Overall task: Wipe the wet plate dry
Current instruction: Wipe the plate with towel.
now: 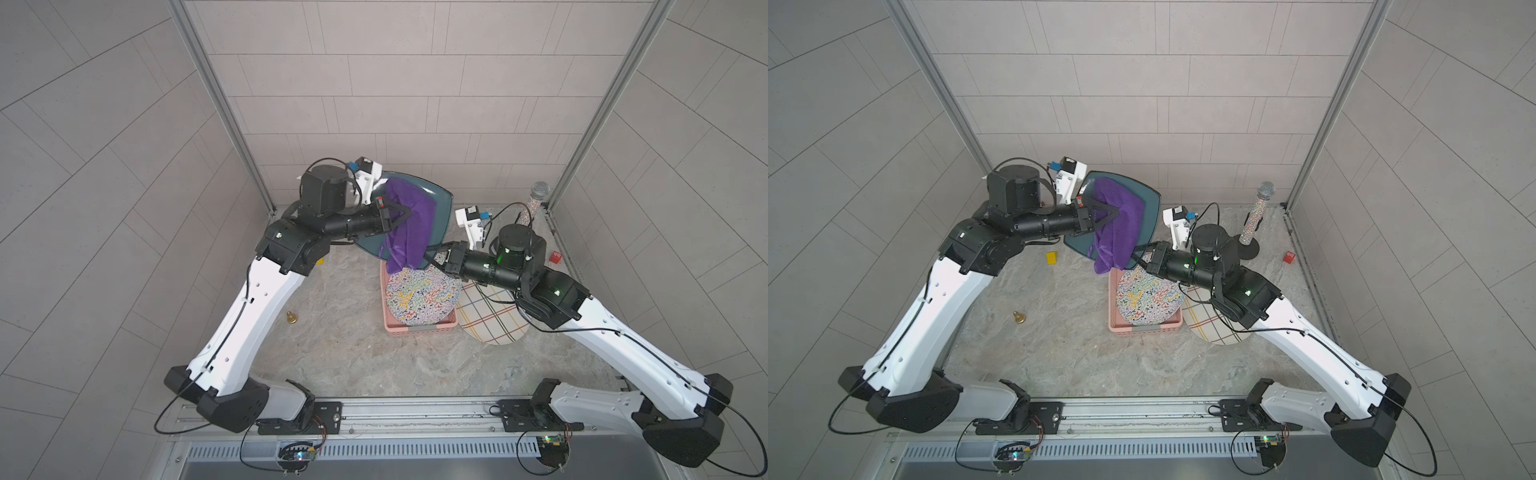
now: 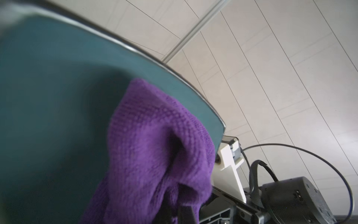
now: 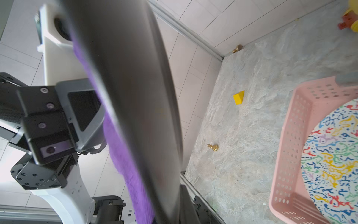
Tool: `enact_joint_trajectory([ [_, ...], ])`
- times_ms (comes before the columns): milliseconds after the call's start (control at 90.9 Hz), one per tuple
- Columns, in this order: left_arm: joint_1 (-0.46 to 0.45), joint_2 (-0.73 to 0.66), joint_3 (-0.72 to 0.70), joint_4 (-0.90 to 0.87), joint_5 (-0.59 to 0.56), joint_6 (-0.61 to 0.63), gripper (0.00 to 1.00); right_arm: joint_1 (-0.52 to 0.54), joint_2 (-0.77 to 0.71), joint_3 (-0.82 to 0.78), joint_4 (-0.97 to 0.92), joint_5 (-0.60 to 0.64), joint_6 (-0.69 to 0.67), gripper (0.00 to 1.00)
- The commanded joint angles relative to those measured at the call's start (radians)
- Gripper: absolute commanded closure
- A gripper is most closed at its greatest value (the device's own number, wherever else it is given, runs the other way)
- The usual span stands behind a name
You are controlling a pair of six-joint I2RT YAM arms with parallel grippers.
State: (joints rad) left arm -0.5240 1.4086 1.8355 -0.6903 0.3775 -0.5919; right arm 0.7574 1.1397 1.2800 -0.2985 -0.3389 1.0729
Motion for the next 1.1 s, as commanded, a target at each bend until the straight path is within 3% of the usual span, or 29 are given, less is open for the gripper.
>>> enact_joint_trajectory([
  [0,-0.001,0.04,0.027,-0.027,-0.025,-0.013,1.0,-0.056,-0.012,0.117,0.234,-0.023,-0.015,1.0],
  [99,0.065,0.007,0.019,0.031,0.019,-0.112,1.0,-0.162,-0.049,0.097,0.23,-0.033,0.052,1.0],
  [286,0.246,-0.151,-0.23,0.455,0.149,-0.642,1.0,-0.406,-0.171,-0.037,0.403,-0.15,0.273,1.0],
  [418,0.252,-0.166,-0.378,0.767,0.199,-0.97,1.0,-0.423,-0.185,-0.147,0.675,-0.195,0.447,1.0],
  [528,0.231,-0.131,-0.497,1.094,0.165,-1.252,1.0,-0.386,-0.166,-0.189,0.789,-0.217,0.487,1.0],
  [859,0.129,-0.03,-0.449,1.366,0.05,-1.528,1.0,-0.226,-0.099,-0.242,0.819,-0.185,0.455,1.0],
  [958,0.081,-0.015,-0.403,1.39,0.025,-1.557,1.0,-0.188,-0.043,-0.216,0.864,-0.167,0.461,1.0],
  [1090,-0.009,-0.017,-0.387,1.396,-0.004,-1.555,1.0,-0.215,0.046,-0.097,0.904,-0.152,0.467,1.0],
])
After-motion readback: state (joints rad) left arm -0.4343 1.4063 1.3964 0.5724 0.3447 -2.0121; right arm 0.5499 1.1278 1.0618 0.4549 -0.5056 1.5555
